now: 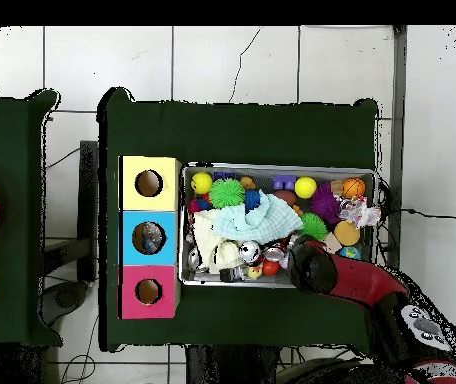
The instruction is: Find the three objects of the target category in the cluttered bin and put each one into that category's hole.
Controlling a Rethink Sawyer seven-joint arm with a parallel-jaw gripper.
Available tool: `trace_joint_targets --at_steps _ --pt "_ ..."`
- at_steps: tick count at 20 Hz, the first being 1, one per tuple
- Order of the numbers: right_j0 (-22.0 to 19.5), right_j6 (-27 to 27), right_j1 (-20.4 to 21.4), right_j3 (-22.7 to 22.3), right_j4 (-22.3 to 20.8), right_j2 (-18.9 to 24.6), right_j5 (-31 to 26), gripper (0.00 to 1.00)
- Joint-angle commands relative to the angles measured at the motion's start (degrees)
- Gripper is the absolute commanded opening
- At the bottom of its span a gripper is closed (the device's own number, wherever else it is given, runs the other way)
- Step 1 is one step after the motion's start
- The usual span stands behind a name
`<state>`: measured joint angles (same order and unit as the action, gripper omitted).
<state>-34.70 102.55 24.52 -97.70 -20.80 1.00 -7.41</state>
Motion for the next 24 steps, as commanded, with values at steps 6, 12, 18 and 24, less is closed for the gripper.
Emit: trace_joint_targets --at_steps 6,12,18,24 --pt "0.76 3.30 -3.30 3.91 -0.55 0.71 -3.18 1.00" --pt "0.46 0.55 6.50 -1.54 0.79 -0.11 -13.63 1.00" --pt "-0.91 -2.10 13.64 -3.64 0.38 -0.13 -20.27 1.00" --pt "-3.65 -0.19 1.05 1.67 -3.93 1.59 -11.53 1.00"
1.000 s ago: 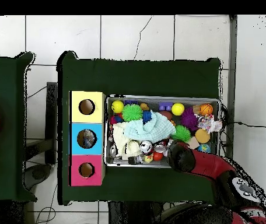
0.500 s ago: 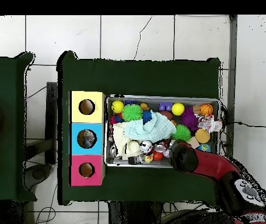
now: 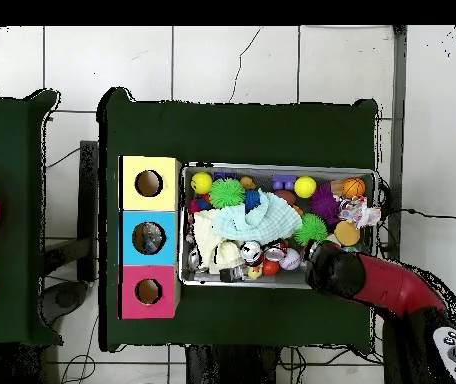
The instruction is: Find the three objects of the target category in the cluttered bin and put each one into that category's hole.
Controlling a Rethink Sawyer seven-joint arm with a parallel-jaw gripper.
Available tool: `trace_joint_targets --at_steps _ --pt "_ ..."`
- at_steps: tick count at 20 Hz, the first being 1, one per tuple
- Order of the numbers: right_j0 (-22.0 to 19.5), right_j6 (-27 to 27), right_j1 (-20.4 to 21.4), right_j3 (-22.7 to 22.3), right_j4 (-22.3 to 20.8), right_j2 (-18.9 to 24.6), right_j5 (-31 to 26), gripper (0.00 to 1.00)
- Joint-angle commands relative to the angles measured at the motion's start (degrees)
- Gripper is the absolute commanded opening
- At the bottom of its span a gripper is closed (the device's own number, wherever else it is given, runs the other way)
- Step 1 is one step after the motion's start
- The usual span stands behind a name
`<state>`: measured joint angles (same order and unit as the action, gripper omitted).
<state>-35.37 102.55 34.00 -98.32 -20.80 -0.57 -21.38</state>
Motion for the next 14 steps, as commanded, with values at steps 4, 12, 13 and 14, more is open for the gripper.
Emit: trace_joint_targets --at_steps 4,12,13,14 --pt "-1.77 -0.59 -11.78 5.69 -5.12 1.87 0.60 1.00" --pt "-2.22 -0.65 -12.31 5.30 -5.41 2.73 -0.10 1.00" --pt "-2.17 -0.78 -11.51 4.69 -5.24 2.80 -0.63 1.00" --pt "-2.12 -0.80 -10.41 3.77 -5.00 2.79 -1.31 1.00"
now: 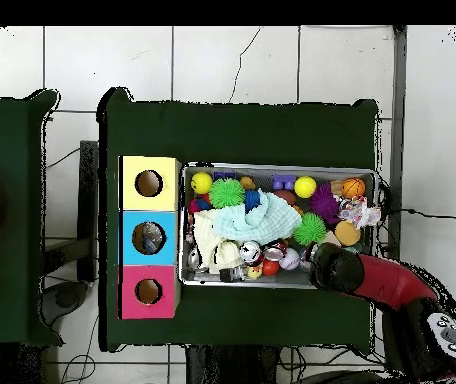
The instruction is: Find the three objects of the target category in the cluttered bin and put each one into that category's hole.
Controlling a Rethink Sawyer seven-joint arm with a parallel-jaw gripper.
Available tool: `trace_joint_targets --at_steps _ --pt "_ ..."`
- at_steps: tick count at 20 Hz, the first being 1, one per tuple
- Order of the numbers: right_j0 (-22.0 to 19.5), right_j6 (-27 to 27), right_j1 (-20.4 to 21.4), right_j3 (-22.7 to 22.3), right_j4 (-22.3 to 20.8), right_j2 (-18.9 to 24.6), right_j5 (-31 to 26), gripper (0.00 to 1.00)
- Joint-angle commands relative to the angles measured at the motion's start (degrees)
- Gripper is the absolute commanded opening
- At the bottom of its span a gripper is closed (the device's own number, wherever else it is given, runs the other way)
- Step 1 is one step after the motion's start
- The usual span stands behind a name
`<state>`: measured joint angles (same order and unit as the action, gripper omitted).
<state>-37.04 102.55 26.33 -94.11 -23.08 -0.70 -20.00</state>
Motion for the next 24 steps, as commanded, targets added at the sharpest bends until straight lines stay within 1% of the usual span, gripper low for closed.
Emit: trace_joint_targets --at_steps 1,2,8,11,12,14,16,18,20,22,24 --pt "-0.33 -0.93 -1.82 -1.02 -2.37 2.94 -3.71 1.00" --pt "-0.31 -1.10 -0.68 -1.81 -1.99 3.07 -4.63 1.00" --pt "-0.90 -1.99 2.55 -4.26 -0.49 4.18 -7.80 1.00" --pt "-1.12 -2.14 5.97 -6.43 0.67 4.76 -9.62 1.00" --pt "-0.87 -1.98 7.94 -7.19 1.26 4.83 -10.46 1.00" --pt "-0.08 -1.04 10.51 -7.79 2.00 4.66 -11.20 1.00" --pt "0.40 -0.42 10.85 -7.37 1.82 4.86 -10.40 1.00" --pt "0.29 0.94 8.48 -6.59 1.40 5.36 -7.83 1.00" --pt "1.01 2.63 7.41 -6.03 1.31 5.14 -6.02 1.00" --pt "2.05 3.81 7.49 -5.43 1.50 4.55 -5.73 1.00" --pt "2.23 3.79 7.15 -4.86 1.38 4.66 -5.39 1.00"
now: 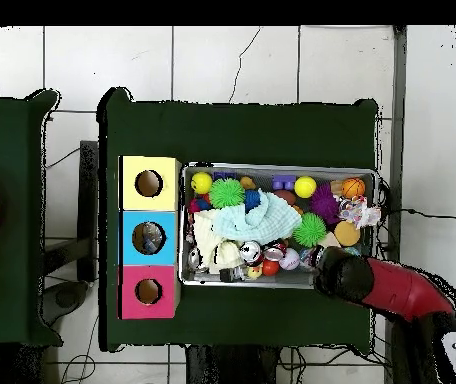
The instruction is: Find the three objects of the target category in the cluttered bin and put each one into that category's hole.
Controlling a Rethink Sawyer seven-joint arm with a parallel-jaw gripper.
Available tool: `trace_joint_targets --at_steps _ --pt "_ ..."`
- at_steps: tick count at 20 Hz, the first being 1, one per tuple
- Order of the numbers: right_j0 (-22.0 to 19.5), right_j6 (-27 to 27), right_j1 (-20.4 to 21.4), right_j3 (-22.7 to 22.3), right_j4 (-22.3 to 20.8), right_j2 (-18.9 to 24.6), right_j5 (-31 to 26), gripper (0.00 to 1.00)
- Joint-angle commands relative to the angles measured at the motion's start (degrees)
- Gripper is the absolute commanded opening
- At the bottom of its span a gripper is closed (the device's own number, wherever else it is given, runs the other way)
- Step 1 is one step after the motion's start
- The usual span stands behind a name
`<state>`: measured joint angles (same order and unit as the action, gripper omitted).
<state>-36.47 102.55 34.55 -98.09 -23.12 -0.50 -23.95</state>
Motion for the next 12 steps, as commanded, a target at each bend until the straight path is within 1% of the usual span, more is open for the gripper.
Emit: trace_joint_targets --at_steps 1,4,12 --pt "1.76 4.01 -1.47 -0.77 1.22 4.37 -0.70 1.00" --pt "2.02 4.56 -2.17 -0.90 1.10 4.23 0.48 1.00" --pt "3.54 5.72 -1.85 -1.02 2.22 3.86 -0.40 1.00"
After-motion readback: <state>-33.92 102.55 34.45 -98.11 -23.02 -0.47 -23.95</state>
